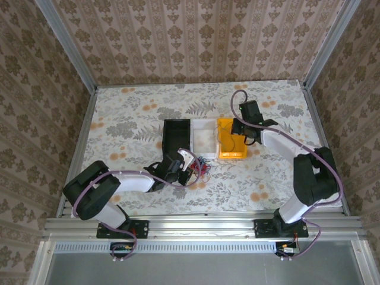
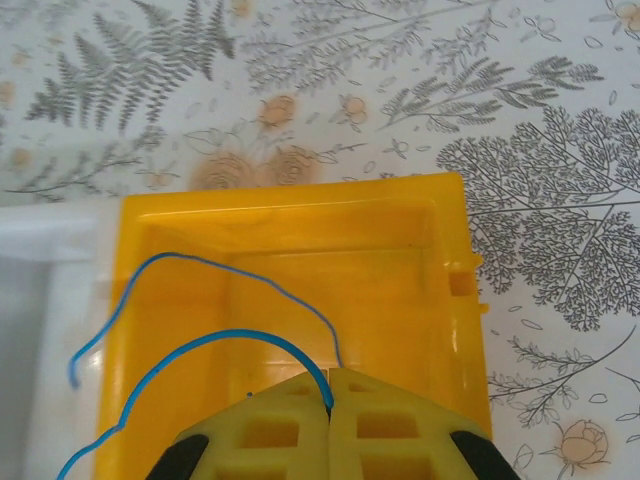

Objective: Untangle the cables

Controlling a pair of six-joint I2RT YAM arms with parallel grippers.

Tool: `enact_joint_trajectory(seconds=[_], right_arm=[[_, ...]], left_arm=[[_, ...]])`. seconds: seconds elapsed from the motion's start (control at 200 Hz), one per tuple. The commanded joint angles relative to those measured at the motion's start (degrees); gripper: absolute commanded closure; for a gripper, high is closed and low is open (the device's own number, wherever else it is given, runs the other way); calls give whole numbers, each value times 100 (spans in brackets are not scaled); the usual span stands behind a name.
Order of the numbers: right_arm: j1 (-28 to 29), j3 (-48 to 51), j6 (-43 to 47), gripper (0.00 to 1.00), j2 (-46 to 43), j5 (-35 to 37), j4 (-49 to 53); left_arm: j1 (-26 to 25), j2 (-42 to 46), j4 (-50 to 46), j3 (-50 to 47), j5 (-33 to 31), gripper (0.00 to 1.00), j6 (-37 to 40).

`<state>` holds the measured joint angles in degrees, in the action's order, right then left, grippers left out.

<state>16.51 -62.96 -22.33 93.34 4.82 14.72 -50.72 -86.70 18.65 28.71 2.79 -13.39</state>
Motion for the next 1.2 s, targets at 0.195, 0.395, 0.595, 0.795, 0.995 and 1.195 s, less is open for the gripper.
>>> enact_joint_trajectory(seconds=[0.195,0.395,0.595,0.795,0.995,1.195], right_arm=[[13,-460,-140,71,121,402,309],[13,-360,-150,47,-361,36,80],[139,-143,-225,48,-511,-1085,-245],[317,14,-493,49,-163,-1906,-541],[348,-99,-459,52,263,-1818,-462],[344,-173,-378,60,522,-1768,-384]], left_arm=[[-54,150,-434,60,-55,100,119],[-37,92,-402,47,-59,100,108],[-37,35,-330,43,-59,100,107],[-40,-32,-297,49,-50,100,103],[-43,0,-306,30,-83,100,93],[-37,67,-336,-23,-125,100,73]])
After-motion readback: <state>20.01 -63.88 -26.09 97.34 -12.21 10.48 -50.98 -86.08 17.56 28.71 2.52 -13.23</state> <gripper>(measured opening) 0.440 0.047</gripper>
